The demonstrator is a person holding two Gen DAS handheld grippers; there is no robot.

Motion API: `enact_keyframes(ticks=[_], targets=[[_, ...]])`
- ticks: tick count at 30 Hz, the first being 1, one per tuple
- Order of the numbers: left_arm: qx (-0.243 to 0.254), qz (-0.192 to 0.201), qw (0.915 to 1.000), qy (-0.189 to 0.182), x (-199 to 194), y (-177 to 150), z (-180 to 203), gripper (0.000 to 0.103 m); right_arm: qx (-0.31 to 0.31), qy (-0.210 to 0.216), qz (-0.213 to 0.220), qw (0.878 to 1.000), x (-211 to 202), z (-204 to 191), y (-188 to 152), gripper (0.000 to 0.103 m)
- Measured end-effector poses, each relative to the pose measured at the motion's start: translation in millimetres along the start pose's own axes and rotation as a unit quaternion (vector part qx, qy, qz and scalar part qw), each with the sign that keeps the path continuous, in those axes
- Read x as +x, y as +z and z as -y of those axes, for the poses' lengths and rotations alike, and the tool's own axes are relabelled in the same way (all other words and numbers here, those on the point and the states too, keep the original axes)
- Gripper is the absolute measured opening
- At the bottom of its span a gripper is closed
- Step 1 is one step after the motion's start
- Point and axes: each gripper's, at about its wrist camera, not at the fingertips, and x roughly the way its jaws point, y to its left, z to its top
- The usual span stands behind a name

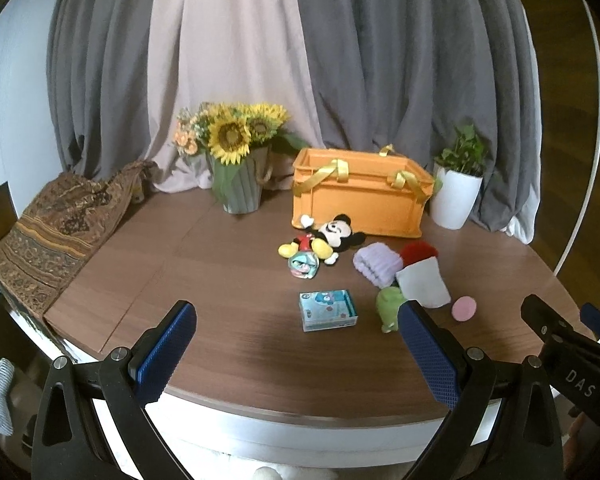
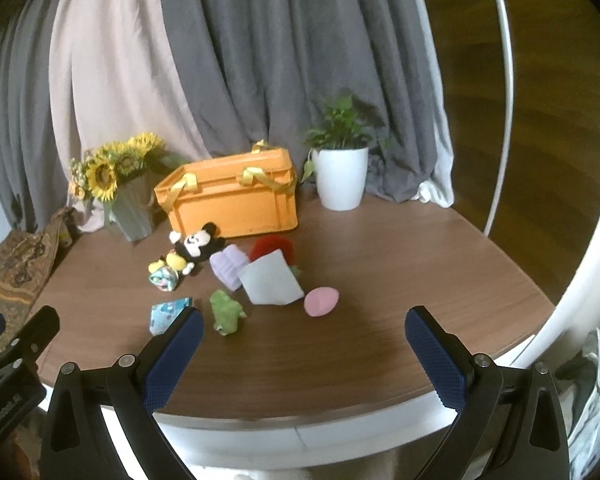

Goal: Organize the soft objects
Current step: 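Grasp the blue printed tissue pack with the left tool while the right tool grasps the pink egg sponge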

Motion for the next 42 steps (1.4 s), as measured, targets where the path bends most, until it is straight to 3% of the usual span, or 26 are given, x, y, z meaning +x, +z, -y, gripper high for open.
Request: enact_keyframes(ticks=[10, 23, 27, 34, 42], targets=[[0.022, -0.037, 0.9989, -0.018, 63.0, 8.4, -6.1, 0.102, 0.008, -0.012, -0.046, 0.999, 59.1, -15.8, -2.1, 0.102], [0.027, -0.088, 0.9947, -0.047, 136.9, 9.1, 1.2, 0.101, 0.022, -0.085, -0.068, 0.994, 113.3, -17.1, 2.9, 0.098], [0.020, -0.103, 0.9940, -0.033, 152.4, 2.4, 11.1, 0.101, 0.012, -0.093, -0.078, 0.993, 130.3, -10.9, 2.7, 0.098], [0.023, -0.105, 0.9941, 0.017, 167.5, -10.4, 33.6, 0.101, -0.010, -0.068, -0.104, 0.992, 164.4, 5.7, -2.1, 0.093], [0.027, -0.113, 0.9923, 0.041, 187.1, -19.2, 48.9, 0.101, -0.018, -0.049, -0.131, 0.990, 196.1, 18.0, -11.9, 0.089]])
